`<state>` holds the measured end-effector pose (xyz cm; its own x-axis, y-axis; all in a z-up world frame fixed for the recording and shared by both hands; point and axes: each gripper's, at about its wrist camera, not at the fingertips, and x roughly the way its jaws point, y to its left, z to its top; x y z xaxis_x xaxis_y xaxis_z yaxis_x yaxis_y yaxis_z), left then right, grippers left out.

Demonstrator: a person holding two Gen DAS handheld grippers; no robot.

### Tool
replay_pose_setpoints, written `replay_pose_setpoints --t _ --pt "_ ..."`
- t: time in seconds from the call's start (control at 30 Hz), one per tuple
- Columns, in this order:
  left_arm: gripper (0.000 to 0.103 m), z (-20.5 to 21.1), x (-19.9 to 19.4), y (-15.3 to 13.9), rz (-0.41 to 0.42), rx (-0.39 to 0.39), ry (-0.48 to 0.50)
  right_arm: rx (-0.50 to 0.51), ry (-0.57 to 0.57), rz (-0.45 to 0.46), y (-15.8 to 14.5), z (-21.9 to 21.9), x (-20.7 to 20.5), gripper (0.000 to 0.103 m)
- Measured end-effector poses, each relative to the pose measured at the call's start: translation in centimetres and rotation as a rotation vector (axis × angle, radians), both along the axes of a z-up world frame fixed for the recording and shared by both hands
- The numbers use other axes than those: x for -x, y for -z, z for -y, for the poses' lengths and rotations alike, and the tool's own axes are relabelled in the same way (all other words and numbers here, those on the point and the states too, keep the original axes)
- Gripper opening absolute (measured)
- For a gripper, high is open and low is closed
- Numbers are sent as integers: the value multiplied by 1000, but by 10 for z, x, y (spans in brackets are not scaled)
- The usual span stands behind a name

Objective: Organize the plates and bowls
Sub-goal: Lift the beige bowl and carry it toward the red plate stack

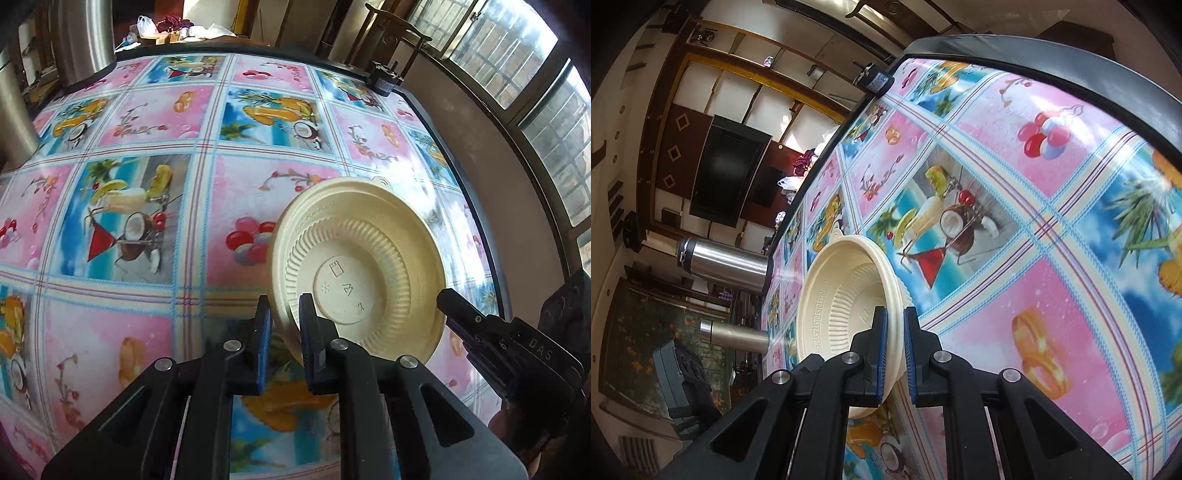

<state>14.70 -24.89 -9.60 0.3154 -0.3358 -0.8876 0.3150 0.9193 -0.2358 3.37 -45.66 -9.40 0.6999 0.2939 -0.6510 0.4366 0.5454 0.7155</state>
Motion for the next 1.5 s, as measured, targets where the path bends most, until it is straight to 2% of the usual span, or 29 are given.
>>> replay_pose_setpoints --t 0.47,0.8,1.33,1.5 --pt "13 -108 78 -3 49 -54 -51 -4 -155 35 3 -101 43 10" --pt "16 -150 136 -1 117 -99 -43 32 -270 28 -4 -158 77 9" --pt "16 -196 161 -1 150 -83 -92 107 -363 16 -16 -209 97 9" --pt "16 -215 169 -15 184 -69 -119 118 -392 26 -23 -227 98 9"
